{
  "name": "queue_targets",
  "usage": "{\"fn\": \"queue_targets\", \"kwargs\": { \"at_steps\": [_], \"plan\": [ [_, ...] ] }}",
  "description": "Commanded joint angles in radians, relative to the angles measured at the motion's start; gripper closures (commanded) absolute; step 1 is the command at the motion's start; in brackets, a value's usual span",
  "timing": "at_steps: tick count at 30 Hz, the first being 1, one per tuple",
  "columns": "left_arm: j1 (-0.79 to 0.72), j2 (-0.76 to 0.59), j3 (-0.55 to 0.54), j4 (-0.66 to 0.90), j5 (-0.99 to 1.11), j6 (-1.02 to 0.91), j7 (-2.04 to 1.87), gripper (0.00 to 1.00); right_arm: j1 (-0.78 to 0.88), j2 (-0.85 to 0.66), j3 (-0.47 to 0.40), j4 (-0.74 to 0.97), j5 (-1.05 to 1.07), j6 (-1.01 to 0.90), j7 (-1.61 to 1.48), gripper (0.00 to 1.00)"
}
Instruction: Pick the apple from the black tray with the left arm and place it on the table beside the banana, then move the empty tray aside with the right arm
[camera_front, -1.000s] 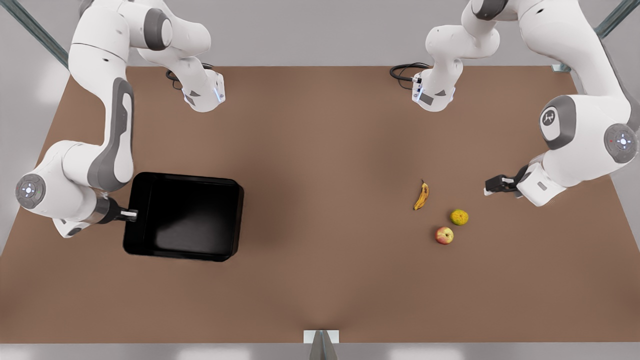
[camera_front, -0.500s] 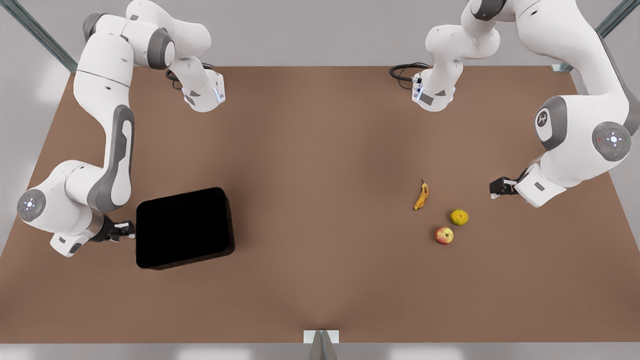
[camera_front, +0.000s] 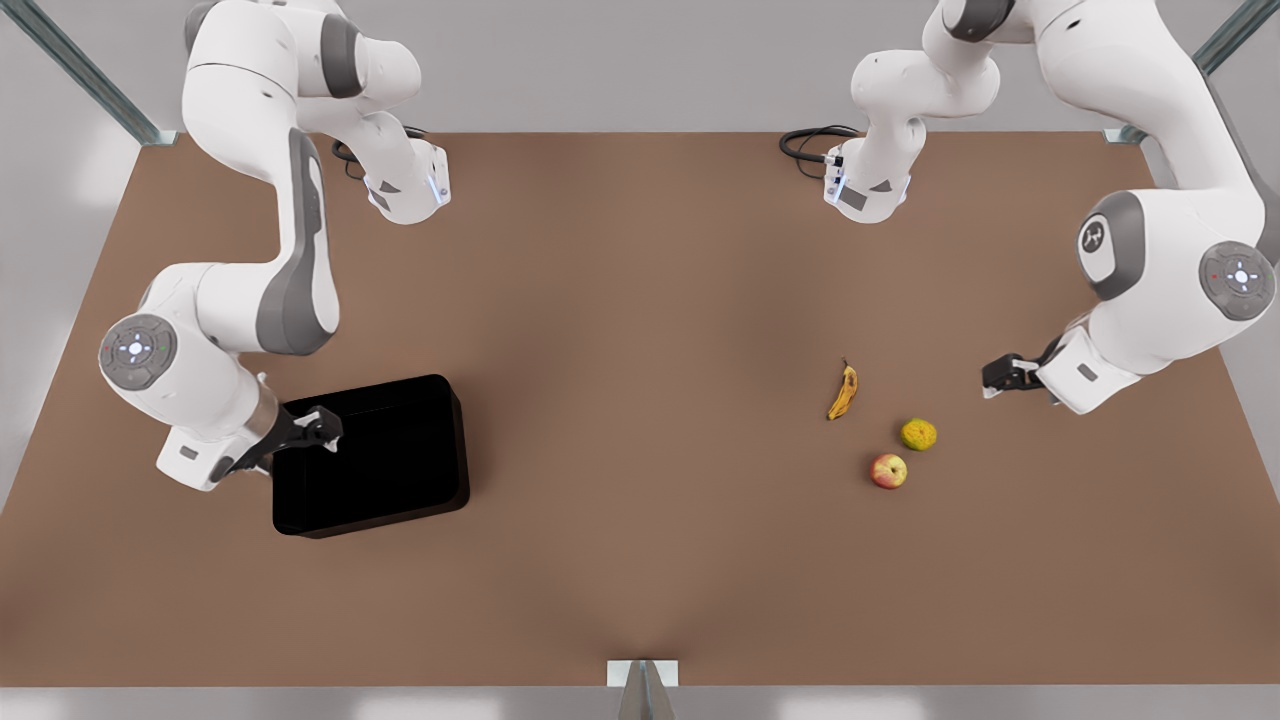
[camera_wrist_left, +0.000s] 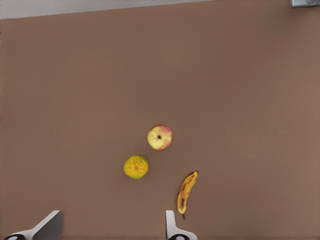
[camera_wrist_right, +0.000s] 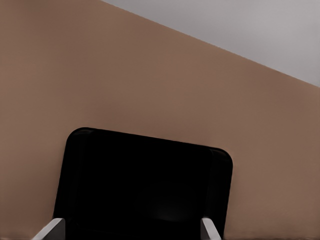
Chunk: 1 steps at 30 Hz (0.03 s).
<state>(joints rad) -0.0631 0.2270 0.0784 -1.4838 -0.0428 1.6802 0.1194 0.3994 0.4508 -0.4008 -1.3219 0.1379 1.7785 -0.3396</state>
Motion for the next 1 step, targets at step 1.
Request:
{"fn": "queue_targets", "kwargs": {
  "at_steps": [1],
  "plan": [
    [0.005, 0.002, 0.001, 0.0, -0.002, 0.006, 0.009, 0.0, -0.001, -0.001, -0.003, 0.001, -0.017, -0.051, 0.212, 0.0]
  ]
}}
